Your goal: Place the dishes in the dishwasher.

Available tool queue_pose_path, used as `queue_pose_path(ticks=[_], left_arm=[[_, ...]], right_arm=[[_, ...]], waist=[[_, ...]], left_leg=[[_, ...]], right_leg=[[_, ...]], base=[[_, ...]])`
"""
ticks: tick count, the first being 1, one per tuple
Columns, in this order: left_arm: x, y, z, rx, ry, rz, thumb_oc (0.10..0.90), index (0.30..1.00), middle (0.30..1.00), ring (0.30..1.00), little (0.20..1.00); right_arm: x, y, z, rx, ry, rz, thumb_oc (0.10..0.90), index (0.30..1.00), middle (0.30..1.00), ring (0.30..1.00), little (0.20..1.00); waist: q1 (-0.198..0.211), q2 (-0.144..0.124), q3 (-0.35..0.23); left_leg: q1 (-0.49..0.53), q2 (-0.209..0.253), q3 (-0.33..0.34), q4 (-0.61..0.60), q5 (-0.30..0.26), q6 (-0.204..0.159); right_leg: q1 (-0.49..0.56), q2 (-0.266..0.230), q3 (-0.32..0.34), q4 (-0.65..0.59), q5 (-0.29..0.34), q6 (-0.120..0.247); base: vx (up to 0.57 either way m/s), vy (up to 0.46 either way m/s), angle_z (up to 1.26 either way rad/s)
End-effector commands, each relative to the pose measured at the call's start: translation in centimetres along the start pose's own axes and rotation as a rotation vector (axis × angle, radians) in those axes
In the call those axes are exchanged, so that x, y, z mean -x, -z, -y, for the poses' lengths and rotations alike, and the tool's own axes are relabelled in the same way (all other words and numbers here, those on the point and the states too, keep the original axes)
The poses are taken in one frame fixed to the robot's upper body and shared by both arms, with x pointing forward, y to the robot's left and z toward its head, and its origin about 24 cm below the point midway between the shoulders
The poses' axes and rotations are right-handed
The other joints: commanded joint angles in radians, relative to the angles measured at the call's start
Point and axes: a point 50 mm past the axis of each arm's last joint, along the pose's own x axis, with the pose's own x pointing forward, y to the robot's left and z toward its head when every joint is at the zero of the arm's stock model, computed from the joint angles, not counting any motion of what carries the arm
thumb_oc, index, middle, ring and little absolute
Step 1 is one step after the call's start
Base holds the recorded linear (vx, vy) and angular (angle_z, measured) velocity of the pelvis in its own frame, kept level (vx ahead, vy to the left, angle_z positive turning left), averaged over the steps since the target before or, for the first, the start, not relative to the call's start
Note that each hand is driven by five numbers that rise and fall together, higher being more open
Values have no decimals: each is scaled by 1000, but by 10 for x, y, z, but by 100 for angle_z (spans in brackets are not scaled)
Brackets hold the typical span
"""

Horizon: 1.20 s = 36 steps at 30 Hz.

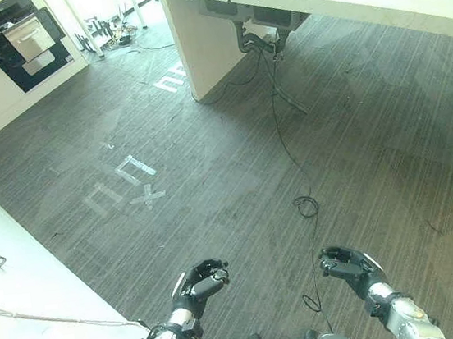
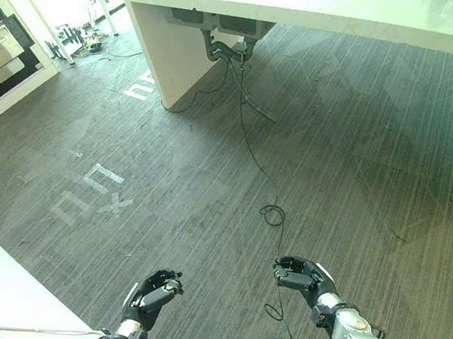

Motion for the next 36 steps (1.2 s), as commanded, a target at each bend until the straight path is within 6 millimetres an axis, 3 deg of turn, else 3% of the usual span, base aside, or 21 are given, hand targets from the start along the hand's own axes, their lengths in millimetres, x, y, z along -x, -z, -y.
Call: queue_pose_path(ticks=[1,5,11,16,17,18,19,21,24,26,28,30,32,33,34,35,36], left_arm=[[-9,-25,12,-57,119,78,800,900,900,900,900],[-5,-6,0,-38,20,-28,800,900,900,900,900],[-6,2,-5,6,-92,-48,800,900,900,900,900],[-9,-1,1,-34,-91,-11,800,900,900,900,900],[-10,-2,2,-33,-89,-6,800,900,900,900,900],[-12,-5,3,-27,-81,0,800,900,900,900,900],[-12,-4,3,-35,-79,-7,800,900,900,900,900],[-12,0,4,-48,-66,-33,800,900,900,900,900],[-10,7,7,-49,-59,-43,800,900,900,900,900],[-8,8,6,-51,-54,-42,800,900,900,900,900],[-8,8,5,-50,-50,-40,800,900,900,900,900],[-5,9,3,-29,-60,-35,800,900,900,900,900],[-1,12,-2,-19,-82,-39,800,900,900,900,900],[0,12,-3,-27,-81,-41,800,900,900,900,900],[0,11,-3,-39,-77,-44,800,900,900,900,900],[-1,11,-3,-48,-74,-44,800,900,900,900,900],[-2,9,-4,-60,-70,-42,800,900,900,900,900]], right_arm=[[-9,-45,-9,3,-72,205,800,900,900,900,900],[-10,-40,-17,-22,-123,184,800,900,900,900,900],[-8,-38,-29,-3,-201,198,800,900,900,900,900],[-11,-42,-29,65,-203,195,800,900,900,900,900],[-11,-43,-28,65,-199,196,800,900,900,900,900],[-11,-44,-25,74,-188,197,800,900,900,900,900],[-12,-43,-23,87,-176,191,800,900,900,900,900],[-12,-40,-20,80,-157,174,800,900,900,900,900],[-12,-34,-21,85,-135,150,800,900,900,900,900],[-11,-30,-19,74,-126,141,800,900,900,900,900],[-9,-29,-16,76,-122,140,800,900,900,900,900],[-8,-27,-15,84,-117,140,800,900,900,900,900],[-9,-26,-18,93,-124,156,800,900,900,900,900],[-9,-26,-19,95,-123,162,800,900,900,900,900],[-9,-27,-20,95,-118,170,800,900,900,900,900],[-9,-28,-21,93,-112,182,800,900,900,900,900],[-10,-30,-23,89,-105,202,800,900,900,900,900]], waist=[[-1,-2,-34],[-4,-2,-40],[-4,-11,-36],[13,-49,16],[17,-56,27],[24,-55,51],[29,-52,64],[31,-49,70],[40,-29,67],[46,-11,68],[49,-9,65],[53,-10,53],[72,-19,27],[72,-20,14],[65,-17,6],[56,-12,4],[43,-10,6]], left_leg=[[25,11,31,81,-207,-22],[29,9,23,81,-206,-25],[47,12,36,81,-206,-21],[109,-43,37,81,-151,-12],[86,-44,34,135,-129,-19],[-24,-30,2,319,-86,-45],[-66,-25,0,381,-70,-52],[-68,-25,16,322,-55,-54],[-78,-34,22,81,0,-74],[-169,0,12,81,9,-96],[-200,21,31,81,20,-99],[-199,37,60,81,1,-88],[-184,17,48,81,-39,-53],[-176,8,43,81,-57,-35],[-162,-3,31,81,-77,-17],[-150,-14,22,81,-91,-1],[-133,-40,7,81,-111,28]], right_leg=[[35,25,-12,14,-137,38],[44,31,-7,14,-144,35],[52,34,-13,14,-149,27],[76,37,39,14,-136,-17],[81,36,48,14,-134,-24],[89,54,65,14,-130,-40],[98,63,73,14,-130,-48],[108,64,72,14,-133,-46],[122,76,66,14,-155,-32],[137,98,58,14,-174,-34],[150,98,47,14,-187,-34],[169,81,27,14,-205,-23],[233,65,10,14,-226,-5],[265,64,0,14,-198,4],[287,64,-8,14,-128,23],[276,54,-12,82,-70,44],[193,24,3,272,-8,78]], base=[[38,-5,2],[72,-9,0],[32,-82,4],[7,-178,11],[-33,-231,20],[-29,-217,24],[20,-184,14],[131,-20,31],[255,114,-4],[269,132,-19],[284,147,-16],[361,230,-48],[488,316,-79],[443,287,-33],[324,258,-5],[262,301,-7],[236,318,12]])
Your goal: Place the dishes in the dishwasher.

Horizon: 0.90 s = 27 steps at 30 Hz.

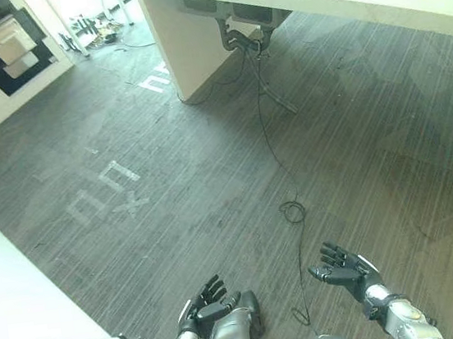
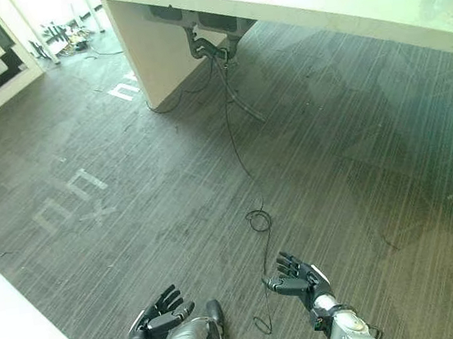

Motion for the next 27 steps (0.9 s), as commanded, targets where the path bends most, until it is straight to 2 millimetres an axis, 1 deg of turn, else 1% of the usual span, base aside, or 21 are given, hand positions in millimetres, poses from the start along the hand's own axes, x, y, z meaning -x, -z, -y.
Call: queue_pose_path(ticks=[1,2,3,4,5,6,8,9,11,12,15,16,17,18,20,21,22,23,24,25,27], left_arm=[[-9,-35,12,-125,102,134,800,900,900,900,900],[-9,-35,12,-127,101,135,800,900,900,900,900],[-12,-38,14,-131,98,143,800,900,900,900,900],[-12,-40,14,-131,100,149,800,900,900,900,900],[-13,-44,16,-142,109,161,800,900,900,900,900],[-13,-46,16,-151,109,164,800,900,900,900,900],[-14,-53,13,-175,78,168,800,900,900,900,900],[-14,-53,11,-160,58,168,800,900,900,900,900],[-12,-47,9,-147,35,162,800,900,900,900,900],[-11,-41,9,-143,23,156,800,900,900,900,900],[-10,-33,11,-130,17,142,800,900,900,900,900],[-8,-28,12,-133,20,133,800,900,900,900,900],[-8,-26,13,-132,22,127,800,900,900,900,900],[-9,-25,16,-125,32,128,800,900,900,900,900],[-9,-24,20,-123,51,137,800,900,900,900,900],[-10,-24,20,-136,51,126,800,900,900,900,900],[-11,-23,19,-157,38,101,800,900,900,900,900],[-12,-21,16,-184,14,72,800,900,900,900,900],[-12,-21,16,-184,14,72,800,900,900,900,900],[-11,-18,14,-188,4,59,800,900,900,900,900],[-9,-14,9,-201,-18,35,800,900,900,900,900]], right_arm=[[-10,-45,-17,37,-42,262,800,900,900,900,900],[-10,-45,-18,40,-41,264,800,900,900,900,900],[-11,-44,-19,48,-37,265,800,900,900,900,900],[-11,-45,-19,48,-37,267,800,900,900,900,900],[-11,-48,-18,49,-29,279,800,900,900,900,900],[-11,-49,-18,48,-22,284,800,900,900,900,900],[-8,-52,-12,40,-8,288,800,900,900,900,900],[-7,-52,-9,50,-12,280,800,900,900,900,900],[-6,-50,-8,74,-20,270,800,900,900,900,900],[-6,-49,-8,92,-23,267,800,900,900,900,900],[-5,-50,-5,88,-7,262,800,900,900,900,900],[-5,-50,-4,97,-3,256,800,900,900,900,900],[-5,-51,-3,113,-5,250,800,900,900,900,900],[-4,-52,-1,131,-3,246,800,900,900,900,900],[-2,-54,3,161,-3,245,800,900,900,900,900],[0,-54,7,171,2,243,800,900,900,900,900],[1,-54,9,169,8,243,800,900,900,900,900],[1,-56,9,162,14,256,800,900,900,900,900],[1,-56,9,162,14,256,800,900,900,900,900],[1,-56,8,161,9,259,800,900,900,900,900],[0,-54,6,165,8,250,800,900,900,900,900]], waist=[[-24,31,-41],[-24,29,-42],[-36,37,-27],[-42,42,-21],[-54,55,-5],[-59,59,1],[-74,63,17],[-80,62,20],[-82,56,19],[-84,59,12],[-92,61,-2],[-96,58,-8],[-95,54,-13],[-91,44,-16],[-85,38,-12],[-84,32,-9],[-83,30,-3],[-74,25,8],[-74,25,8],[-69,23,11],[-57,12,13]], left_leg=[[105,10,-93,-39,-171,-35],[106,4,-94,-39,-173,-30],[131,-5,-108,-39,-186,-20],[146,-2,-108,-39,-190,-21],[174,9,-115,-39,-199,-30],[185,13,-121,-39,-202,-34],[216,30,-124,-39,-220,-43],[240,36,-119,-39,-245,-41],[276,32,-107,-39,-282,-36],[298,33,-113,-39,-295,-40],[335,26,-142,-39,-292,-43],[388,28,-136,-39,-296,-56],[422,29,-129,-39,-259,-74],[438,31,-127,16,-157,-116],[333,54,-120,277,-61,-164],[259,83,-103,408,-23,-177],[213,101,-91,461,-17,-178],[152,80,-84,434,-47,-161],[154,80,-83,433,-47,-160],[146,63,-83,372,-61,-153],[159,45,-71,73,-54,-148]], right_leg=[[-110,-81,70,462,235,143],[-127,-84,75,490,240,148],[-209,-90,68,555,230,136],[-239,-82,58,514,210,125],[-281,-58,44,415,171,106],[-289,-48,42,365,164,100],[-313,-48,25,121,199,103],[-342,-61,14,20,252,121],[-393,-92,2,9,296,145],[-391,-84,3,9,266,125],[-369,-57,38,20,238,99],[-340,-42,57,38,196,73],[-320,-36,63,28,181,60],[-283,-30,77,10,160,36],[-241,-22,86,9,132,3],[-220,-19,86,9,118,-15],[-199,-15,84,9,106,-25],[-170,-13,93,9,93,-26],[-169,-13,94,9,92,-25],[-159,-11,105,9,87,-21],[-131,-15,125,9,61,-3]], base=[[175,249,26],[202,192,57],[175,100,62],[279,28,37],[237,-79,8],[289,-163,12],[298,-172,42],[353,-162,30],[421,-174,4],[510,-246,-6],[492,-270,-21],[567,-311,-1],[691,-398,22],[478,-313,4],[387,-305,-21],[298,-270,-4],[349,-241,-1],[242,-133,-5],[260,-70,-27],[294,-3,-44],[391,40,-36]])
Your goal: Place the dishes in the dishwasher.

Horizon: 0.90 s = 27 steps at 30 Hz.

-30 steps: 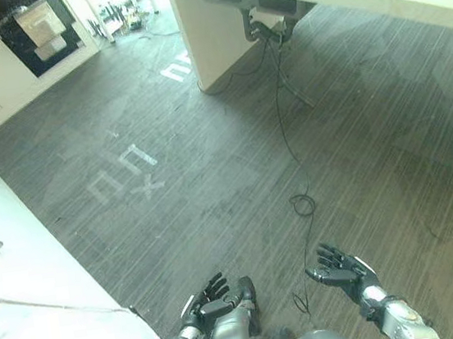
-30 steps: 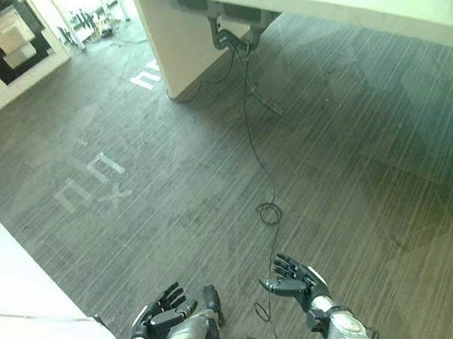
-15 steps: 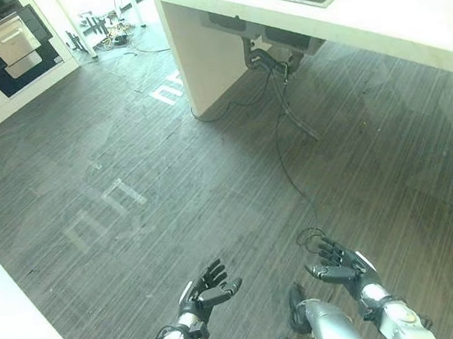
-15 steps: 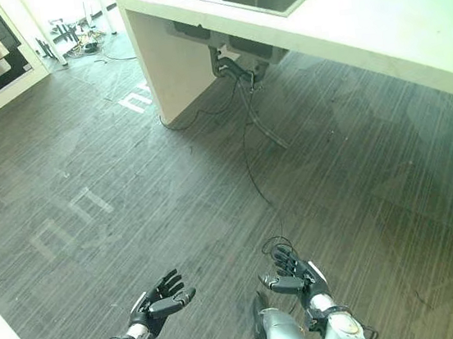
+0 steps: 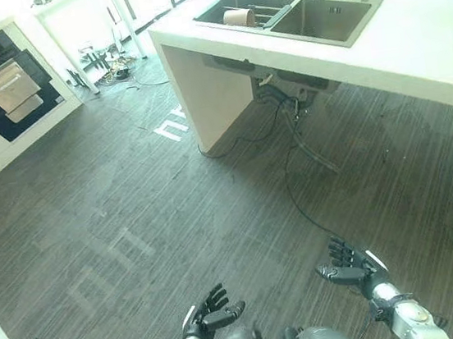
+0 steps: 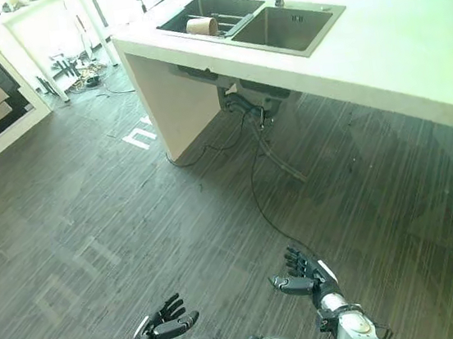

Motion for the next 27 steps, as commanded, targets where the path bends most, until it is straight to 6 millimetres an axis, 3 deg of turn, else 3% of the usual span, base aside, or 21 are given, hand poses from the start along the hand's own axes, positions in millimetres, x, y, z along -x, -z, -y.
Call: queue_pose_path(ticks=[1,2,4,7,9,10,12,15,18,20,21,24,25,27], left_arm=[[-8,-24,10,-31,28,108,800,900,900,900,900],[-5,-17,9,-19,28,105,800,900,900,900,900],[0,-11,8,-9,31,112,800,900,900,900,900],[3,-11,7,13,33,123,800,900,900,900,900],[2,-14,6,10,44,128,800,900,900,900,900],[0,-15,6,-2,46,125,800,900,900,900,900],[-2,-19,7,-24,53,124,800,900,900,900,900],[-5,-25,6,-69,63,126,800,900,900,900,900],[-6,-33,6,-113,67,144,800,900,900,900,900],[-7,-36,5,-115,55,150,800,900,900,900,900],[-8,-37,5,-106,49,155,800,900,900,900,900],[-8,-40,6,-101,47,176,800,900,900,900,900],[-8,-44,5,-117,49,187,800,900,900,900,900],[-7,-47,2,-132,40,196,800,900,900,900,900]], right_arm=[[-9,-45,4,72,-23,191,800,900,900,900,900],[-10,-42,2,74,-23,177,800,900,900,900,900],[-9,-38,2,77,-21,162,800,900,900,900,900],[-8,-36,4,96,-13,147,800,900,900,900,900],[-8,-35,6,105,2,137,800,900,900,900,900],[-7,-32,9,88,20,126,800,900,900,900,900],[-5,-28,12,51,42,122,800,900,900,900,900],[-3,-25,12,27,56,124,800,900,900,900,900],[-4,-25,5,10,58,151,800,900,900,900,900],[-4,-24,3,25,46,150,800,900,900,900,900],[-5,-24,1,37,41,153,800,900,900,900,900],[-7,-25,-1,58,38,158,800,900,900,900,900],[-7,-26,-1,57,43,158,800,900,900,900,900],[-6,-26,1,60,34,150,800,900,900,900,900]], waist=[[-2,7,13],[19,21,11],[43,31,4],[56,32,0],[50,30,-10],[45,17,-17],[41,14,-34],[27,26,-50],[8,28,-45],[3,36,-37],[2,43,-30],[-12,54,-13],[-20,57,-5],[-25,59,3]], left_leg=[[235,-41,7,-421,11,-15],[158,-45,-48,-496,50,-32],[71,-35,-107,-496,63,-47],[38,-14,-102,-496,76,-46],[64,-1,-56,-496,48,-31],[105,-10,-31,-496,9,-20],[137,-18,-25,-496,-28,5],[185,-43,-46,-496,-82,53],[224,-106,-70,-496,-127,122],[246,-119,-74,-496,-144,140],[257,-120,-75,-496,-150,142],[293,-115,-86,-496,-163,136],[311,-109,-92,-496,-176,129],[337,-96,-87,-496,-199,119]], right_leg=[[31,-64,23,-32,-23,133],[37,-41,38,-32,-28,135],[52,-25,57,-32,-44,138],[79,-40,57,-32,-62,147],[91,-57,40,-32,-73,154],[118,-81,25,-32,-94,166],[136,-90,2,-32,-93,171],[171,-88,-23,-13,13,196],[33,-139,-3,357,154,267],[-50,-161,-14,537,196,274],[-84,-166,-21,567,187,263],[-146,-124,-48,493,126,246],[-175,-105,-71,370,107,242],[-207,-106,-116,210,137,249]], base=[[313,107,-34],[260,105,-33],[306,143,-41],[276,196,-79],[315,260,-77],[420,320,-42],[366,276,6],[291,290,37],[197,329,26],[136,237,39],[94,157,23],[157,38,4],[158,-60,21],[217,-79,97]])
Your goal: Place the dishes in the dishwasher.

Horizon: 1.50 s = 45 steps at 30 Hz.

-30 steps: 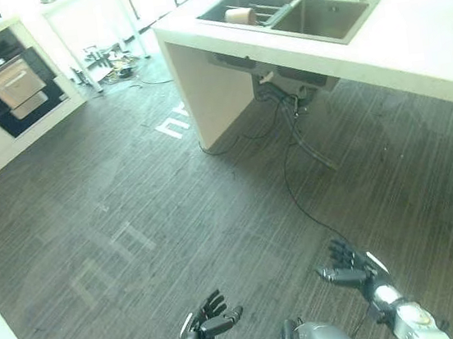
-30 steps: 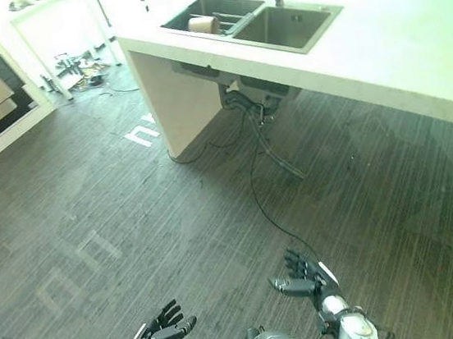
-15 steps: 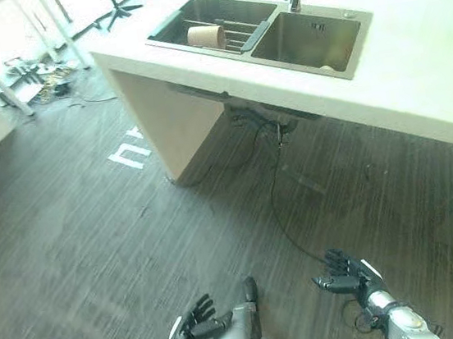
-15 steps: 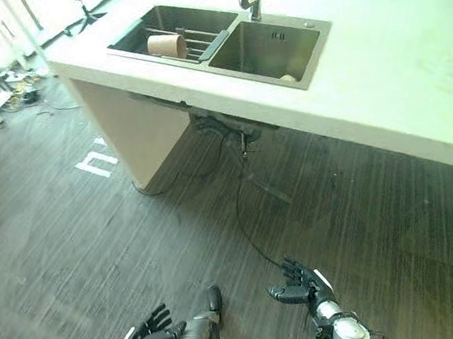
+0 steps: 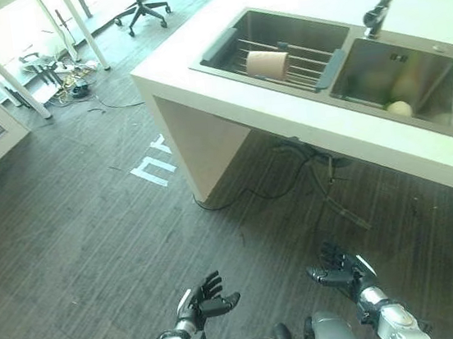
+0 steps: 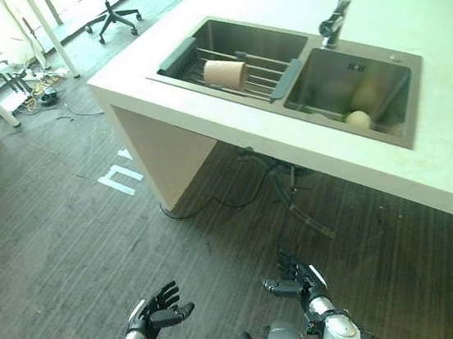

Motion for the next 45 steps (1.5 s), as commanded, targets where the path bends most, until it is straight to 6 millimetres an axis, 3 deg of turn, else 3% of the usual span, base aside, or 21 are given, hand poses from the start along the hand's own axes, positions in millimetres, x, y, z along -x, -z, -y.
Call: queue_pose_path(ticks=[1,2,4,8,10,11,12,14,16,17,19,20,21,25,28,33,38,40,43,44,45], left_arm=[[2,-18,-1,-18,-1,126,800,900,900,900,900],[2,-18,-2,-18,-6,122,800,900,900,900,900],[1,-15,-1,-13,-22,107,800,900,900,900,900],[1,-11,1,-11,-17,92,800,900,900,900,900],[2,-4,7,6,-16,68,800,900,900,900,900],[2,-4,7,6,-16,68,800,900,900,900,900],[2,0,11,26,-20,53,800,900,900,900,900],[3,5,11,19,-30,33,800,900,900,900,900],[6,15,7,-5,-58,-9,800,900,900,900,900],[9,23,2,-2,-84,-38,800,900,900,900,900],[11,27,0,-1,-98,-57,800,900,900,900,900],[15,35,-2,-6,-108,-81,800,900,900,900,900],[16,38,-2,-18,-111,-93,800,900,900,900,900],[19,48,-4,-75,-87,-174,800,900,900,900,900],[26,67,-6,-59,-110,-262,800,900,900,900,900],[32,78,-18,-5,-178,-357,800,900,900,900,900],[37,84,-24,27,-209,-409,800,900,900,900,900],[42,92,-23,77,-220,-438,800,900,900,900,900],[46,95,-25,125,-242,-442,800,900,900,900,900],[45,94,-27,140,-256,-428,800,900,900,900,900],[42,88,-31,189,-287,-392,800,900,900,900,900]], right_arm=[[-4,-41,14,94,-15,170,800,900,900,900,900],[-3,-39,16,102,-18,163,800,900,900,900,900],[-3,-38,18,111,-18,151,800,900,900,900,900],[-5,-36,17,103,-6,141,800,900,900,900,900],[-4,-35,20,119,2,130,800,900,900,900,900],[-4,-35,20,119,2,130,800,900,900,900,900],[-3,-35,23,142,6,124,800,900,900,900,900],[-2,-34,26,156,19,112,800,900,900,900,900],[-2,-29,30,149,43,78,800,900,900,900,900],[-3,-23,32,161,55,45,800,900,900,900,900],[-2,-18,33,161,71,19,800,900,900,900,900],[-1,-11,37,162,93,-15,800,900,900,900,900],[1,-7,39,156,113,-33,800,900,900,900,900],[8,5,57,104,203,-106,800,900,900,900,900],[18,27,66,65,251,-219,800,900,900,900,900],[39,60,73,-34,333,-370,800,900,900,900,900],[40,61,74,-85,368,-351,800,900,900,900,900],[36,57,72,-69,365,-333,800,900,900,900,900],[30,52,67,-52,338,-305,800,900,900,900,900],[28,50,66,-46,327,-299,800,900,900,900,900],[26,48,65,-46,315,-296,800,900,900,900,900]], waist=[[5,48,-42],[0,53,-41],[-6,53,-57],[-11,50,-64],[-11,35,-67],[-11,35,-67],[7,5,-61],[15,1,-54],[35,-8,-51],[54,-13,-55],[62,1,-59],[77,10,-55],[82,11,-53],[80,18,-63],[70,35,-75],[30,69,-78],[24,74,-81],[32,81,-84],[37,73,-71],[39,74,-65],[41,77,-55]], left_leg=[[109,107,26,-226,-89,12],[125,109,24,-226,-105,13],[119,124,33,-226,-94,-1],[144,133,51,-226,-93,-9],[203,128,71,-226,-67,-33],[204,128,71,-226,-67,-33],[155,119,82,-91,53,-74],[77,139,88,50,88,-97],[54,135,58,-62,85,-86],[62,129,8,-216,111,-96],[8,133,-48,-226,103,-109],[-66,132,-102,-226,135,-134],[-88,127,-105,-226,140,-135],[-96,135,-80,-226,115,-117],[-60,127,-111,-226,69,-98],[1,120,-109,-226,2,-58],[0,123,-81,-226,-15,-41],[3,139,-48,-226,-32,-33],[9,136,-26,-226,-46,-12],[8,138,-24,-226,-46,-12],[3,152,-20,-226,-42,-24]], right_leg=[[54,81,-168,-294,172,66],[14,70,-168,-280,203,78],[54,91,-157,-343,160,48],[103,113,-138,-394,132,32],[183,141,-98,-474,70,-10],[184,141,-98,-474,70,-10],[217,123,-71,-489,57,-36],[241,128,-60,-489,45,-54],[268,135,-19,-489,27,-52],[281,142,17,-489,8,-41],[283,161,30,-489,1,-38],[295,175,51,-489,-12,-37],[301,175,57,-489,-16,-36],[301,164,45,-489,-27,-32],[299,161,34,-489,-24,-27],[256,154,18,-489,20,-7],[236,141,4,-489,34,0],[247,128,-54,-476,71,16],[178,88,-87,-295,101,46],[165,64,-96,-296,110,53],[181,39,-102,-397,103,54]], base=[[243,-63,37],[268,-96,-53],[295,-159,-45],[277,-152,16],[305,-164,7],[246,-190,-26],[175,-166,-38],[243,-149,-30],[283,-8,-50],[194,61,-68],[172,98,-70],[152,122,-54],[127,117,-57],[88,120,-65],[147,172,-52],[79,204,-9],[-3,109,-30],[26,102,-49],[-10,23,-73],[-95,-99,-47],[-116,-144,-28]])
